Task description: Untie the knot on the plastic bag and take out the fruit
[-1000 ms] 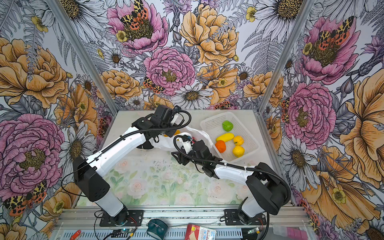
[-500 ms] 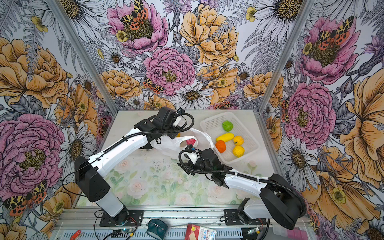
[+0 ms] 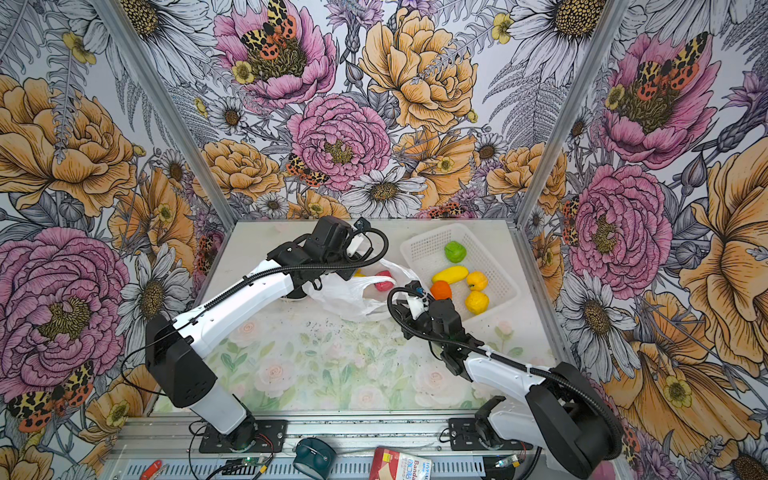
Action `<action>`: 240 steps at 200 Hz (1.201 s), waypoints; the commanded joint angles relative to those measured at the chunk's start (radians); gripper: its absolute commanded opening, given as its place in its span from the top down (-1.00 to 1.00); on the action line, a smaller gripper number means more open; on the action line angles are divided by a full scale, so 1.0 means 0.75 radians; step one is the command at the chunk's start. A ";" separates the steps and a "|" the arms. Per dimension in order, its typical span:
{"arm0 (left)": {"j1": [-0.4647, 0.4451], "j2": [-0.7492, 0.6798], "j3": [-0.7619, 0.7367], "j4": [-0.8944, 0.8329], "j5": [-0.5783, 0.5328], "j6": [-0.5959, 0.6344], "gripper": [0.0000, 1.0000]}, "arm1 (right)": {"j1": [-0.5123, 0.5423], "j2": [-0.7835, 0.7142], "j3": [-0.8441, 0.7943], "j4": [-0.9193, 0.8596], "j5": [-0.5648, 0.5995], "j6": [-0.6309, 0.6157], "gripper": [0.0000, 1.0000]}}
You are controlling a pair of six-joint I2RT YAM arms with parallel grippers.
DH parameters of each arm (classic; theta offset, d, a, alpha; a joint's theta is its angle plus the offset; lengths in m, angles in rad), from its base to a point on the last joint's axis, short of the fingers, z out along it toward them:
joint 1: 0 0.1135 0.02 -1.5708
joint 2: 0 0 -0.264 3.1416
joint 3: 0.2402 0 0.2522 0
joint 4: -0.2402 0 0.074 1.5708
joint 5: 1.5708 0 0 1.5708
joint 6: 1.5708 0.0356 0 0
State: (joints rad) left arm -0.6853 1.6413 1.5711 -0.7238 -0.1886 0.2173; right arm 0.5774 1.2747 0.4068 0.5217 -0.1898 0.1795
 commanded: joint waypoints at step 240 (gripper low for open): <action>-0.017 -0.067 0.031 0.036 0.080 -0.018 1.00 | 0.260 0.694 0.877 -0.557 0.755 0.331 -0.41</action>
State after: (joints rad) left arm -0.6971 1.5990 1.5723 -0.7128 -0.1406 0.2123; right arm 0.7864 1.6955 0.9371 0.2173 0.2070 0.3828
